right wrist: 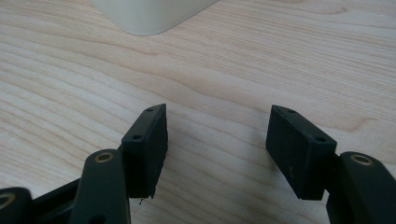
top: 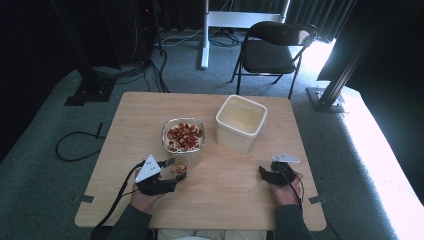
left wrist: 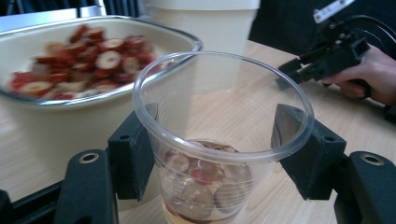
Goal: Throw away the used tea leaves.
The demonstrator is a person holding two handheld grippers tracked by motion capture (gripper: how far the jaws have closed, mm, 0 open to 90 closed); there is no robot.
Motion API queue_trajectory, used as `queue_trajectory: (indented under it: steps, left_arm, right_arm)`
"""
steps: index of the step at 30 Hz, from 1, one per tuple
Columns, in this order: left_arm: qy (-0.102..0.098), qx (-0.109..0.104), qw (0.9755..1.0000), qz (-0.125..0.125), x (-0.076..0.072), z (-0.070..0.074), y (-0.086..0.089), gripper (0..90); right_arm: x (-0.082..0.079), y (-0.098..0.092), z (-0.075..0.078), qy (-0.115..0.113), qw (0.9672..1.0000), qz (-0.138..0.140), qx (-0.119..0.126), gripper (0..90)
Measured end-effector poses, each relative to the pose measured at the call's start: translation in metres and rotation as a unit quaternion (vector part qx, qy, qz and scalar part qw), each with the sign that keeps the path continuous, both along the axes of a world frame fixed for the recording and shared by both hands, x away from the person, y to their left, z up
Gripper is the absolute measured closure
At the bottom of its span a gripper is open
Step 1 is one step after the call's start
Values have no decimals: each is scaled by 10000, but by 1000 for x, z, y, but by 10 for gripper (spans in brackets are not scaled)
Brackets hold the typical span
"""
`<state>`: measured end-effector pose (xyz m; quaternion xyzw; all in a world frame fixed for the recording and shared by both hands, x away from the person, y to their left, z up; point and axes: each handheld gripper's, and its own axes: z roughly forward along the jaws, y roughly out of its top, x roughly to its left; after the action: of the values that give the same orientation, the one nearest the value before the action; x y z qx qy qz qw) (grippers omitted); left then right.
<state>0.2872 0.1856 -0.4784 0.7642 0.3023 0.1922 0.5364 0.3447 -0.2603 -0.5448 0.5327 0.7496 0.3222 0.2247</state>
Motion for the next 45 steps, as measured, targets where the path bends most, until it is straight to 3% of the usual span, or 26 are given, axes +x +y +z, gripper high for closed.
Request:
queue_trajectory:
  steps: [14,25,45]
  left_arm:
    - [-203,-119,9987,453,-3,16,36,346]
    - [-352,-47,9961,812,2,34,58,350]
    - [-495,45,9946,907,32,67,66,354]
  right_arm:
    - [1,-2,-2,-83,9999,43,45,365]
    - [1,-2,-4,-157,9998,75,69,357]
    - [2,-2,-4,-164,9998,71,72,354]
